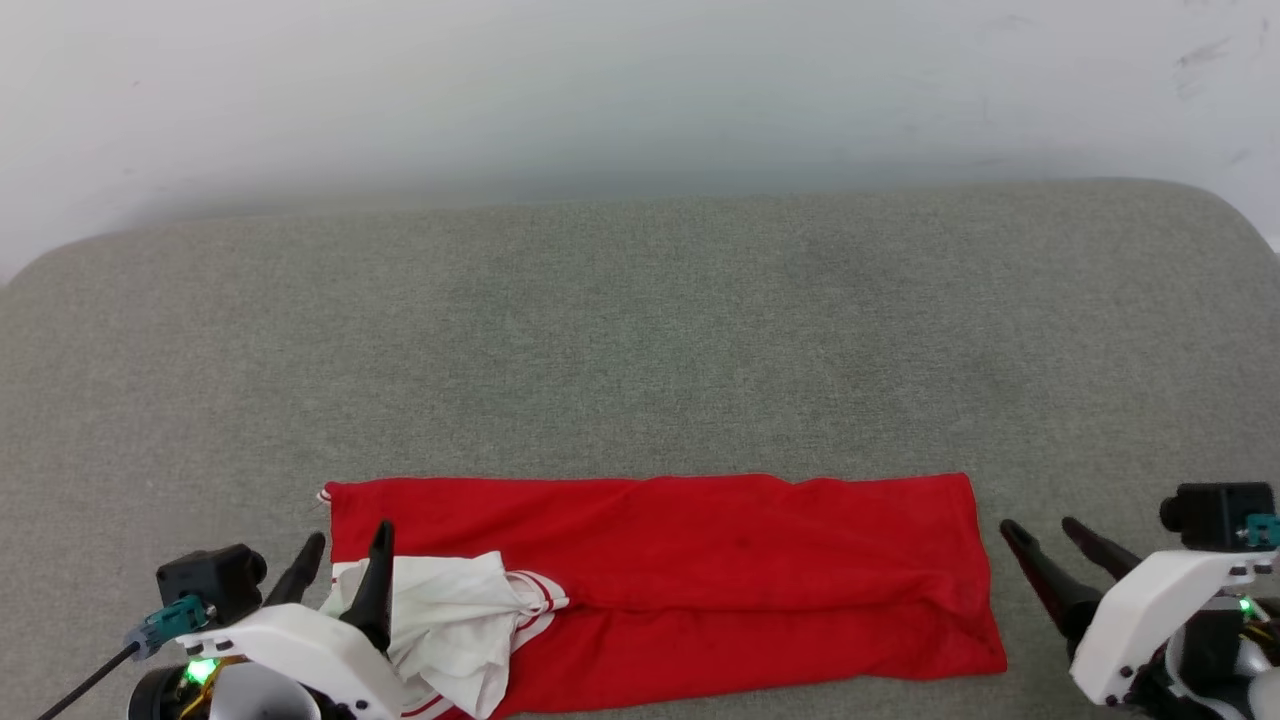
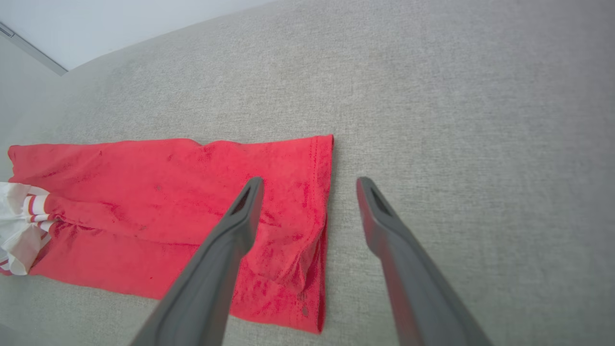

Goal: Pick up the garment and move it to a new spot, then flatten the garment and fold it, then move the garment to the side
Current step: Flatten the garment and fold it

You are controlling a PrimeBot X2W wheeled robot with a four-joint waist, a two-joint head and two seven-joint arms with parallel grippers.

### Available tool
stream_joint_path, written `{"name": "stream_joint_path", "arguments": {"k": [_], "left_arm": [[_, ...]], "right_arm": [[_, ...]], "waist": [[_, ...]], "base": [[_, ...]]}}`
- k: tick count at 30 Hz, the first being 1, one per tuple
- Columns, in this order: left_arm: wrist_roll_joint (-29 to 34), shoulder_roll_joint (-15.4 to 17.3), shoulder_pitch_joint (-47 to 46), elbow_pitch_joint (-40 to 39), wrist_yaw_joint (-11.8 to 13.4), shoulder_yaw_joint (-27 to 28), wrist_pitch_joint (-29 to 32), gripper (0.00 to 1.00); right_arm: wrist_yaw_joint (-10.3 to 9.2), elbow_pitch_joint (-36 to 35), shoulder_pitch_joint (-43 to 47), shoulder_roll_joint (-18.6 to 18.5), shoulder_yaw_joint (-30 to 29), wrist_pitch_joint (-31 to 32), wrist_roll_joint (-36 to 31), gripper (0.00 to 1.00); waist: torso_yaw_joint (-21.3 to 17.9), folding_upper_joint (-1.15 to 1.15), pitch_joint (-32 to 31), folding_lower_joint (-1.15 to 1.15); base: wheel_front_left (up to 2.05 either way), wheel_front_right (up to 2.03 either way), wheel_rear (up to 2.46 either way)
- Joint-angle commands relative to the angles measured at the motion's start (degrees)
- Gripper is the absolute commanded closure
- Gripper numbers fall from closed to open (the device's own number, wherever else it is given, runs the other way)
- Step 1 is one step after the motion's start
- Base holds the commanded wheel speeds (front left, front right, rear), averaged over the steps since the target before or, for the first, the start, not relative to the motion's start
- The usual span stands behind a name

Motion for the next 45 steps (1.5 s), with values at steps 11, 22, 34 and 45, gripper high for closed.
{"name": "stream_joint_path", "arguments": {"k": [11,22,34,45], "left_arm": [[13.2,0.2,-4.5,-10.3,6.2,-2.0,-9.5,0.00],[18.7,-1.1,-7.6,-15.2,8.8,-5.5,-10.1,0.00],[18.6,-1.0,-6.9,-14.5,8.7,-6.2,-10.4,0.00],[18.2,0.1,-5.1,-15.1,9.3,-5.7,-10.0,0.00]], "right_arm": [[-0.02,-2.8,-1.4,-2.1,-10.1,15.5,-2.8,0.00],[-0.02,2.9,-4.0,2.7,-7.5,23.9,-2.0,0.00],[0.05,10.4,-6.9,2.8,-1.9,23.2,1.0,1.00],[-0.03,11.2,-9.5,-1.1,-4.1,21.1,1.1,1.00]], "waist": [[2.0,0.00,1.2,0.01],[7.4,0.00,6.1,0.01],[7.4,0.00,4.5,0.01],[3.2,0.00,1.4,0.01]], "base": [[0.00,0.00,0.00],[0.00,0.00,0.00],[0.00,0.00,0.00],[0.00,0.00,0.00]]}}
